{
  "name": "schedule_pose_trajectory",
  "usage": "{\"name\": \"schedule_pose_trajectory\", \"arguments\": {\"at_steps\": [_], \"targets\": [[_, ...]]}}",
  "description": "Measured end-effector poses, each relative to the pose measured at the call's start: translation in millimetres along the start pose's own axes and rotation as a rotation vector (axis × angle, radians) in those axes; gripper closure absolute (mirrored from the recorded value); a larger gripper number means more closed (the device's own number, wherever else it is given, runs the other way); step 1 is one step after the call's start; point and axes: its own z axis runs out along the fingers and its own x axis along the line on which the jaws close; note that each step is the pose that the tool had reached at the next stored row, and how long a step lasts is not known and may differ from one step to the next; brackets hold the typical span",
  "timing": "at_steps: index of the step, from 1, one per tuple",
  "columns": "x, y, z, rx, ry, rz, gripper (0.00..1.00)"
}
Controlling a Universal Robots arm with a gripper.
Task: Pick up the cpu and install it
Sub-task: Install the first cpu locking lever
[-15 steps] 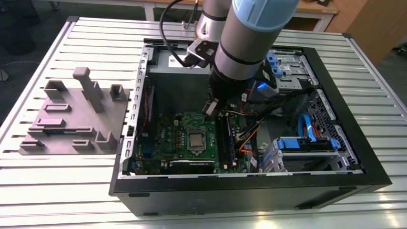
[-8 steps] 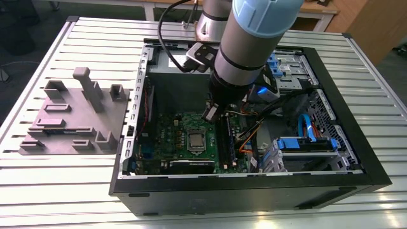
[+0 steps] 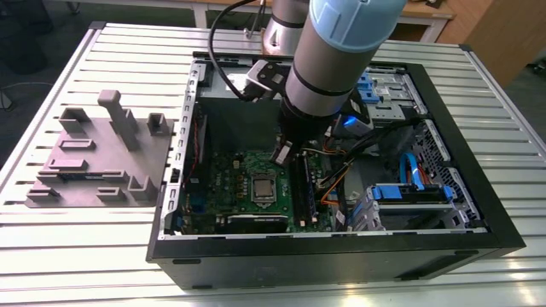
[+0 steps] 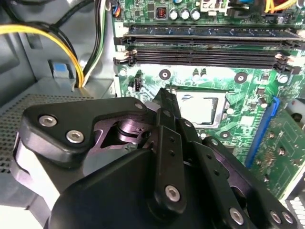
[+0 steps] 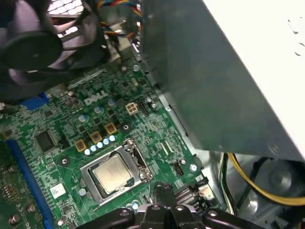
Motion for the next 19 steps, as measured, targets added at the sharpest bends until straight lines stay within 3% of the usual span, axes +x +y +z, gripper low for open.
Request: {"name": "schedule_pose_trajectory", "arguments": {"at_steps": [3,8,13,19], "targets": [[0.9,-0.4,0.6,-0.0009,0.0039,-0.032,0.9],[6.6,-2.3,1.7,0.0049,0.0022,-0.051,0.9],[9.4,-2.2,1.6,0.0034,0.0063,-0.086,0.9],[9.9,-1.0,-1.3,0.006,0.0069,-0.111,0.9]]}}
